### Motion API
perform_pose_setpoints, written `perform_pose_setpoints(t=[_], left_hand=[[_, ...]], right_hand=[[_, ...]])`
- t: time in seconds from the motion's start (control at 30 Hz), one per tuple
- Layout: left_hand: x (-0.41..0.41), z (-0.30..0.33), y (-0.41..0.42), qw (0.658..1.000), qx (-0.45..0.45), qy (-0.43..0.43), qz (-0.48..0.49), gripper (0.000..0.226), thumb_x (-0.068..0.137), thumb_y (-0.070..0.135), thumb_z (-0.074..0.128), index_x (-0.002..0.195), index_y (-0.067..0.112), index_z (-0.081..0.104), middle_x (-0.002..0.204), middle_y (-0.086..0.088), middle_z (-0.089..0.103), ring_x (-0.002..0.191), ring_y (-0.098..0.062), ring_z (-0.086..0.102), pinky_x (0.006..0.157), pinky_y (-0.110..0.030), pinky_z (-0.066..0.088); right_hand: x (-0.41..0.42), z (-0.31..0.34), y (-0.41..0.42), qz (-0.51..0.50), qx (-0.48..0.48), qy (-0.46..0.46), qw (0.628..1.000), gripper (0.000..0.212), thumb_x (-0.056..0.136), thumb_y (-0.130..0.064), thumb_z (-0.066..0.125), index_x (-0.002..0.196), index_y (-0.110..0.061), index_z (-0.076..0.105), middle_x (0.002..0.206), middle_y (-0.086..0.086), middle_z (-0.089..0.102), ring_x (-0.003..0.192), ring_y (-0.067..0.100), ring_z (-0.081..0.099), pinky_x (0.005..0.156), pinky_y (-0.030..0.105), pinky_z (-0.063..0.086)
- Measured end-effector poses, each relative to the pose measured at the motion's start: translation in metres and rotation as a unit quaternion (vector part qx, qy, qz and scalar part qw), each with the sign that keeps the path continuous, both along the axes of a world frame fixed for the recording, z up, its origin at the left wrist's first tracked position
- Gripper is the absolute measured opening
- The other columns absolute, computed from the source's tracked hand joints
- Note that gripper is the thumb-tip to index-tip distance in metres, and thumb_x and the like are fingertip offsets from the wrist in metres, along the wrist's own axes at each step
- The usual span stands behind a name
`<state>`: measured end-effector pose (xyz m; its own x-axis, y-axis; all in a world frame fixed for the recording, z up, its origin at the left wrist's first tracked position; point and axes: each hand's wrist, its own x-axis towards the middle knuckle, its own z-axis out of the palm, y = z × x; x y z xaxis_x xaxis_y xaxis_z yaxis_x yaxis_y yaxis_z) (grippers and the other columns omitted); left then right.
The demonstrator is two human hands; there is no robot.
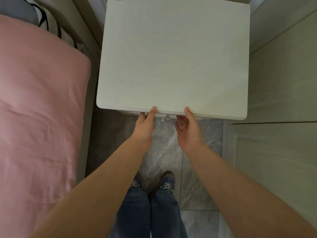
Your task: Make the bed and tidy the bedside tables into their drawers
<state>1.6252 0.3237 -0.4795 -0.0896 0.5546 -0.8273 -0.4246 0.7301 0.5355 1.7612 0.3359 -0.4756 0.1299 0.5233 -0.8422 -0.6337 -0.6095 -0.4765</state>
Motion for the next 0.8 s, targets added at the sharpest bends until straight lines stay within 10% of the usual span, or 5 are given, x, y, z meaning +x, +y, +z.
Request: perform_pose_setpoints(t=[0.63, 0.8], left_hand=[[0.009, 0.019, -0.001, 0.997, -0.01, 0.064, -0.038, 0.065, 0.095, 0.053, 0.046, 0.151, 0.028, 0.027, 0.137, 0.002, 0.055, 0.116, -0.019, 0.059, 0.104, -0.044, 0.044], [-0.01, 0.066, -0.023, 0.997, -0.004, 0.057, -0.052, 0.077, 0.096, 0.04, 0.053, 0.155, 0.027, 0.005, 0.123, -0.004, 0.066, 0.102, -0.021, 0.068, 0.091, -0.042, 0.055]], right_hand=[[-0.002, 0.024, 0.001, 0.103, -0.068, -0.062, 0.99, 0.033, 0.091, -0.038, 0.065, 0.119, -0.023, 0.058, 0.125, -0.003, 0.059, 0.114, 0.016, 0.06, 0.107, 0.037, 0.041], [-0.025, 0.072, -0.021, 0.173, -0.129, -0.064, 0.974, 0.012, 0.093, -0.021, 0.061, 0.104, -0.017, 0.06, 0.103, 0.001, 0.062, 0.093, 0.017, 0.062, 0.082, 0.031, 0.048]])
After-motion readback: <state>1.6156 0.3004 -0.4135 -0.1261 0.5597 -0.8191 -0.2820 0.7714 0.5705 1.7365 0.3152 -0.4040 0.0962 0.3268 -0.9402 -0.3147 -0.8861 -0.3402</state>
